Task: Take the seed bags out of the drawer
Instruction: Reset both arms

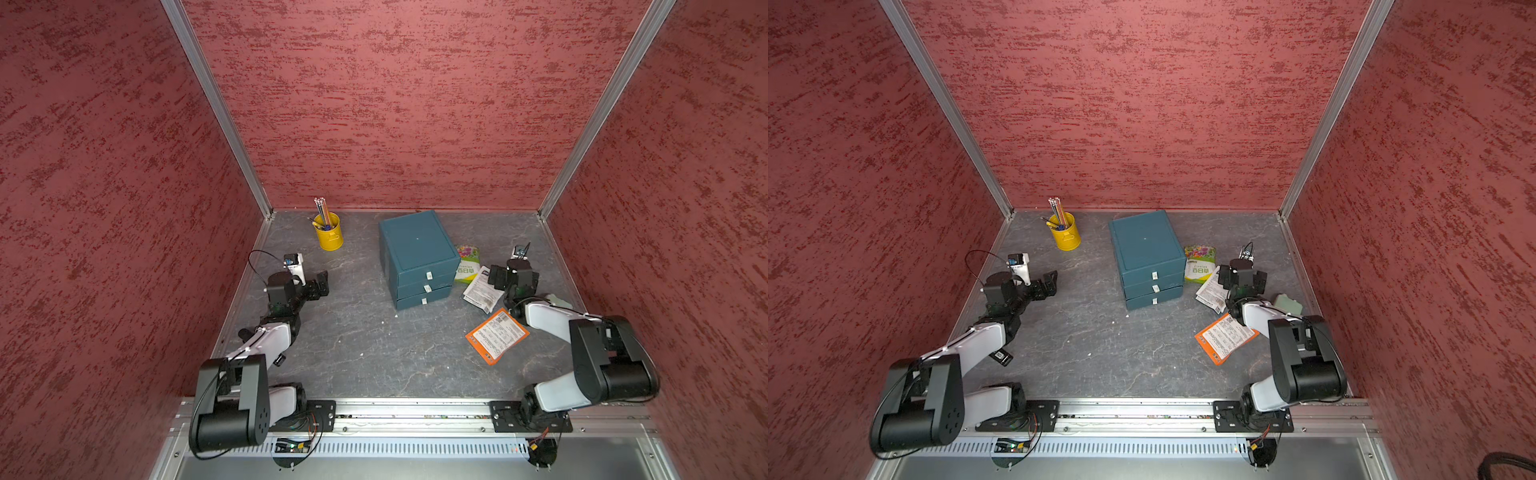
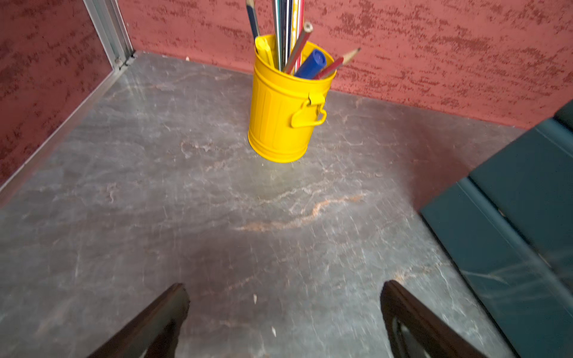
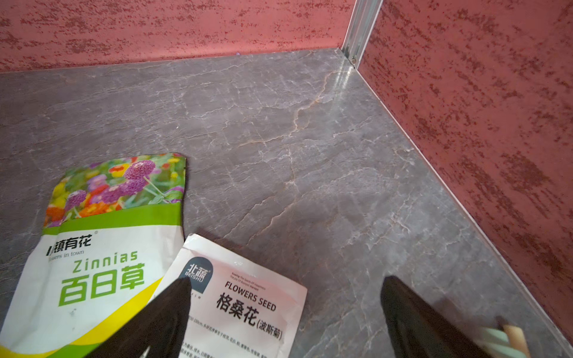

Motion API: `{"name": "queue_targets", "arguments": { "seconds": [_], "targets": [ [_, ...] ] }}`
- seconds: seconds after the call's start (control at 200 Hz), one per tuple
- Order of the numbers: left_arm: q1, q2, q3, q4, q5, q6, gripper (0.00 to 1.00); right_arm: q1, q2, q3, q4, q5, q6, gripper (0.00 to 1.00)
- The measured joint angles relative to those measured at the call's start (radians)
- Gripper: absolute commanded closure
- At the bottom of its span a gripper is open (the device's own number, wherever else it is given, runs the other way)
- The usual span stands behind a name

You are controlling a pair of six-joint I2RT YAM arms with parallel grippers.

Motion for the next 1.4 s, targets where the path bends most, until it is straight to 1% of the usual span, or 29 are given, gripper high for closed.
{"name": "queue_targets", "arguments": {
  "seconds": [0.075,0.225,0.421,0.701,0.837,0.897,1.192,1.398],
  "targets": [
    [0.001,0.067,0.0,0.101,0.005,0.003,0.0,-0.002,0.018,-0.014,0.061,-0.002,-0.014,0.01],
    [0.0,0.188,-0.002,0.241,0.011,0.01,0.0,-0.003,0.02,-0.045,0.178,-0.018,-0.035,0.01],
    [-0.034,0.245,-0.025,0.365,0.0,0.04,0.0,-0.004,0.019,-0.102,0.268,-0.061,-0.056,0.01],
    [-0.045,0.253,-0.027,0.414,-0.012,0.05,0.0,-0.005,0.019,-0.114,0.343,-0.102,-0.073,0.01],
    [-0.043,0.253,-0.027,0.418,-0.013,0.051,0.0,-0.007,0.019,-0.15,0.388,-0.131,-0.077,0.01],
    [-0.043,0.253,-0.027,0.418,-0.013,0.051,0.0,-0.008,0.026,-0.181,0.446,-0.141,-0.08,0.01],
    [-0.043,0.253,-0.027,0.418,-0.013,0.051,0.0,-0.008,0.047,-0.212,0.529,-0.138,-0.08,0.01],
    [-0.043,0.253,-0.027,0.418,-0.013,0.051,0.0,-0.008,0.047,-0.212,0.538,-0.138,-0.08,0.01]
  ]
}}
